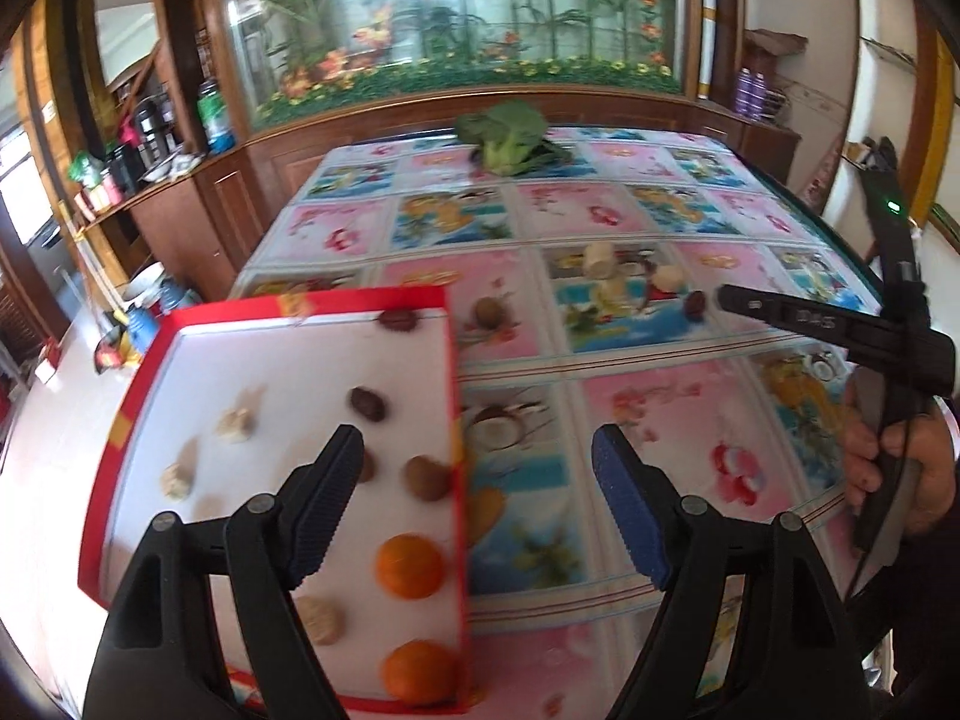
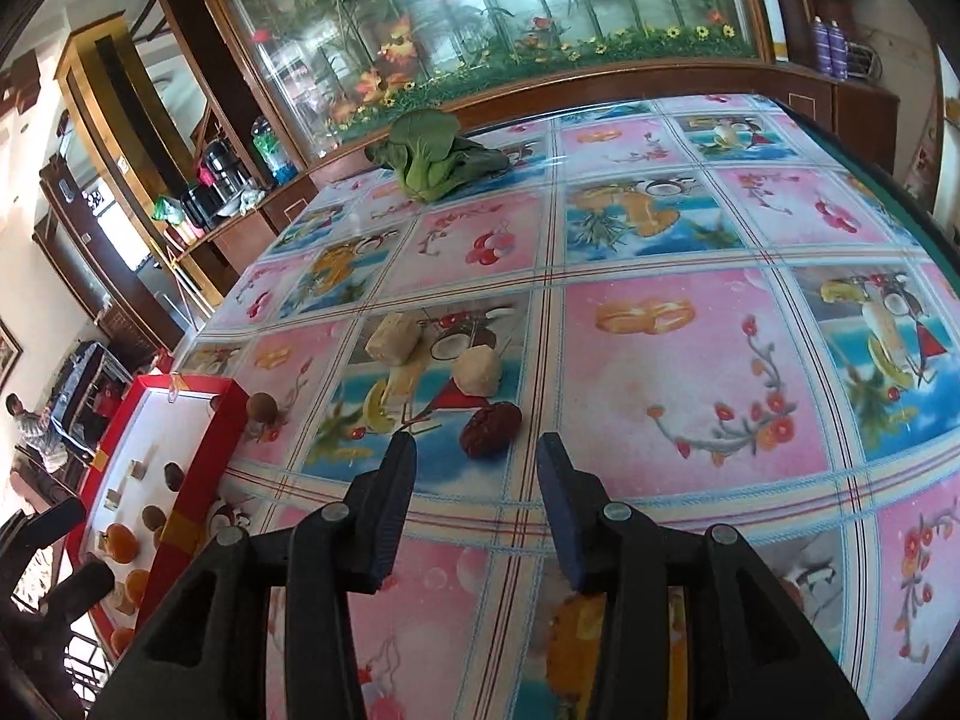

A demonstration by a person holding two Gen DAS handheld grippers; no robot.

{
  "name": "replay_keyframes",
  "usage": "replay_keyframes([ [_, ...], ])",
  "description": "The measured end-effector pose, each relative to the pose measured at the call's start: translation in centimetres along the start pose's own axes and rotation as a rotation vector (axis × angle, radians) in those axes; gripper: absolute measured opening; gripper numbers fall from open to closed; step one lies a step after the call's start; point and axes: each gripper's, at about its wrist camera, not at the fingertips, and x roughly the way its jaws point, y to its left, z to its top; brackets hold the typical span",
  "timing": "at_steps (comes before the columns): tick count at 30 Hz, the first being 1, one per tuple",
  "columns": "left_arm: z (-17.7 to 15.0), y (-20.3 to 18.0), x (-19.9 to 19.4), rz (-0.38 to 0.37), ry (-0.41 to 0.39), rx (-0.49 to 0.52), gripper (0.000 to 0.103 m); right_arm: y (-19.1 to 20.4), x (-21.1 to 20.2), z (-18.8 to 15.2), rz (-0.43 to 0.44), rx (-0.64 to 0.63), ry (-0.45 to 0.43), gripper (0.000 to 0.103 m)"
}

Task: Organize fruits
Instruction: 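Grasp a dark red date with the right tool while the left tool grasps a brown kiwi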

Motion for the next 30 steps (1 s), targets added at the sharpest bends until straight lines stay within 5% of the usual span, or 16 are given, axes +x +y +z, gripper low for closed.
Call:
replay_keyframes([
  [4, 1.2, -2.2, 1.8, -0.019, 0.014, 0.061, 0.080, 0.1, 1.3, 0.6, -0.016, -0.001, 0.022, 0.041],
  [9, 4.1, -1.9, 4.4, 0.020, 0.019, 0.137, 0.080, 0.2, 2.9, 0.9, -0.060, -0.014, 0.066, 0.018],
  [13, 6.7, -0.8, 6.8, -0.016, 0.063, 0.190, 0.077, 0.4, 2.9, 0.8, -0.073, -0.034, 0.058, 0.018],
  [19, 8.3, -1.8, 10.6, -0.099, 0.148, 0.280, 0.048, 0.0, 3.1, 0.7, -0.032, -0.026, 0.077, 0.018],
  [22, 8.5, -2.6, 12.4, -0.146, 0.184, 0.357, 0.047, 0.1, 3.3, 0.6, -0.041, -0.039, 0.084, 0.015],
  [25, 8.3, -2.4, 14.2, -0.115, 0.236, 0.406, 0.047, 0.1, 3.3, 0.6, -0.041, -0.042, 0.085, 0.015],
  [30, 7.8, -1.1, 15.3, -0.101, 0.269, 0.379, 0.047, 0.0, 3.4, 0.6, -0.038, -0.041, 0.084, 0.015],
])
